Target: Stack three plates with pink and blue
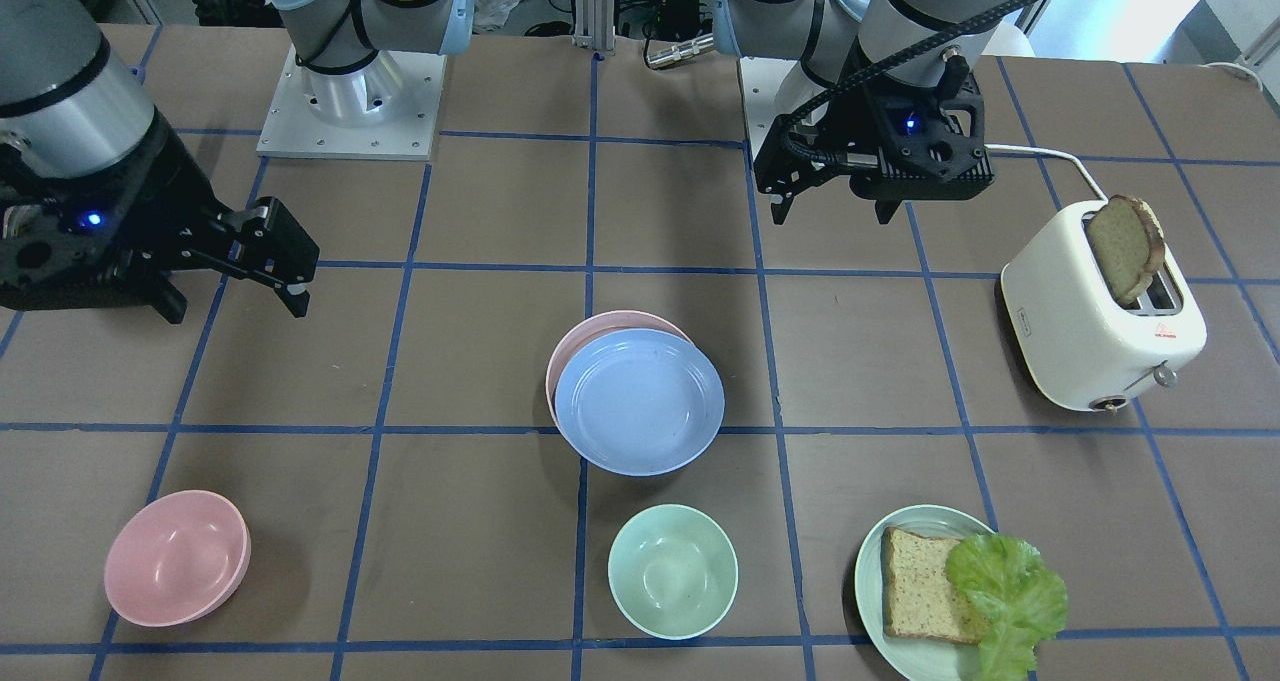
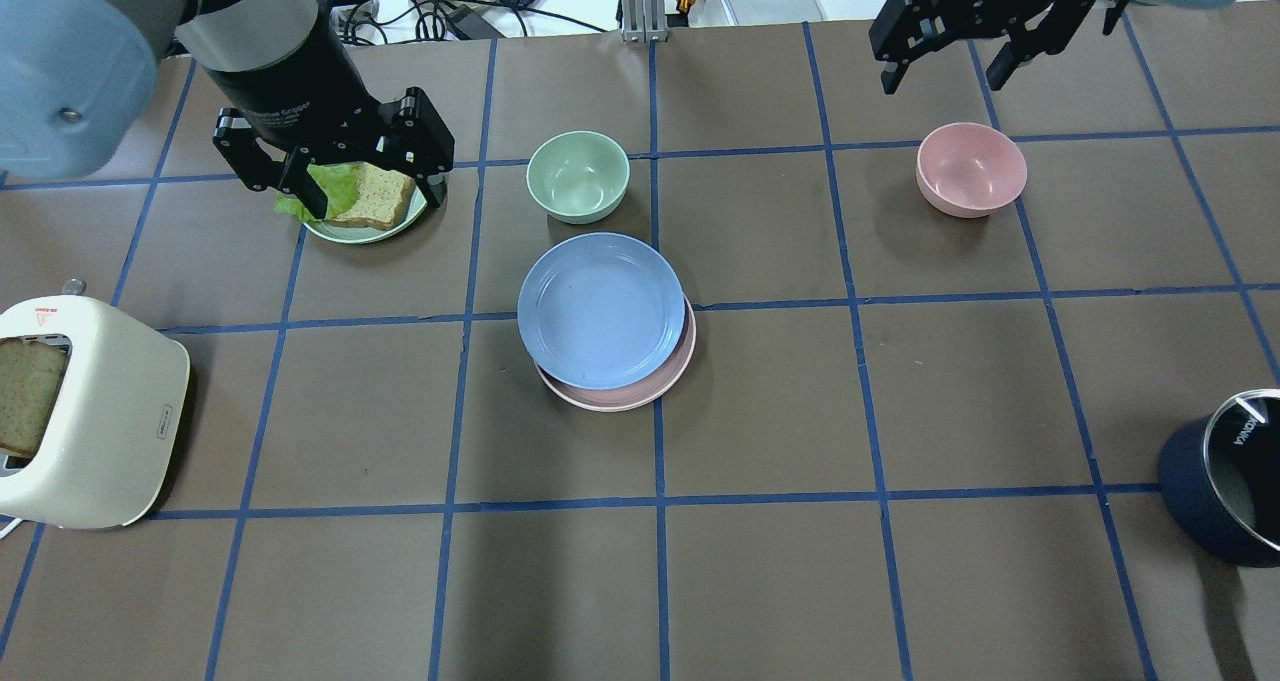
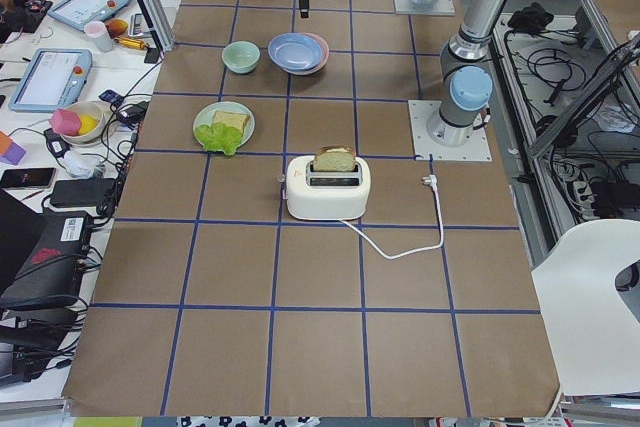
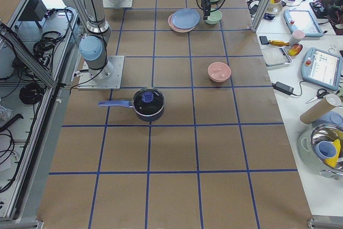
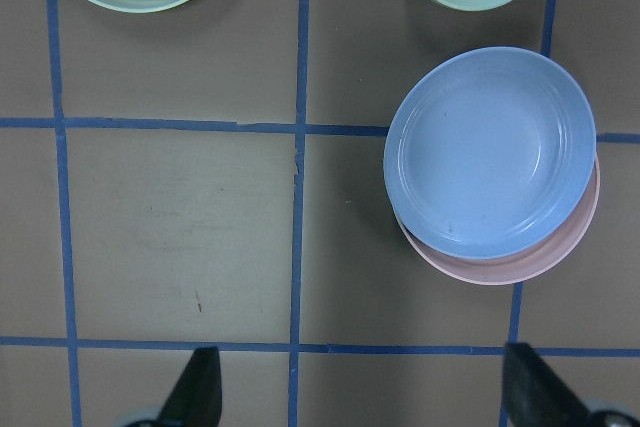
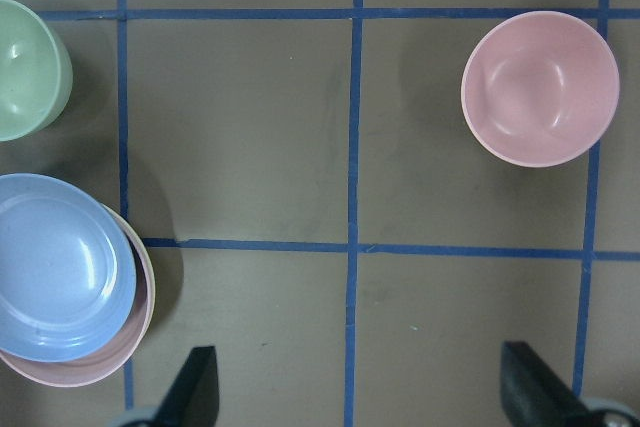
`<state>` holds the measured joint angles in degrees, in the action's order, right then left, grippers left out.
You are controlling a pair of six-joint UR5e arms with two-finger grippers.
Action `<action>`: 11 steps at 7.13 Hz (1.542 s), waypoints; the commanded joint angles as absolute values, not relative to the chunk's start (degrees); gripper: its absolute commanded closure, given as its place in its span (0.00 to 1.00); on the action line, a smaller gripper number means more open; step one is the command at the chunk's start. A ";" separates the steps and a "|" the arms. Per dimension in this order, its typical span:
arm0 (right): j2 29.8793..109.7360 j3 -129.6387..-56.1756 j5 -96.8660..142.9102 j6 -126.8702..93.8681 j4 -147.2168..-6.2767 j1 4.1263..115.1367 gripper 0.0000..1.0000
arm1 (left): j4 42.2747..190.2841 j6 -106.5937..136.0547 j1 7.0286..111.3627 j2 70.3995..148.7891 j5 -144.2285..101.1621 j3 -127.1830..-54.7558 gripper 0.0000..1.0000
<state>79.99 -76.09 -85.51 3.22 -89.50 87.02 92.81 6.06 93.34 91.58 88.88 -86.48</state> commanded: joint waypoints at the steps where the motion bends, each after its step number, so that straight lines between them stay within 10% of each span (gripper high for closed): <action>1: 81.73 -74.17 -85.52 -0.97 -86.05 87.89 0.00 | 92.81 5.89 93.34 91.58 88.94 -86.48 0.00; 11: 85.87 -82.18 -89.38 -4.22 -93.34 89.47 0.00 | 92.81 6.06 93.34 91.58 88.86 -86.13 0.00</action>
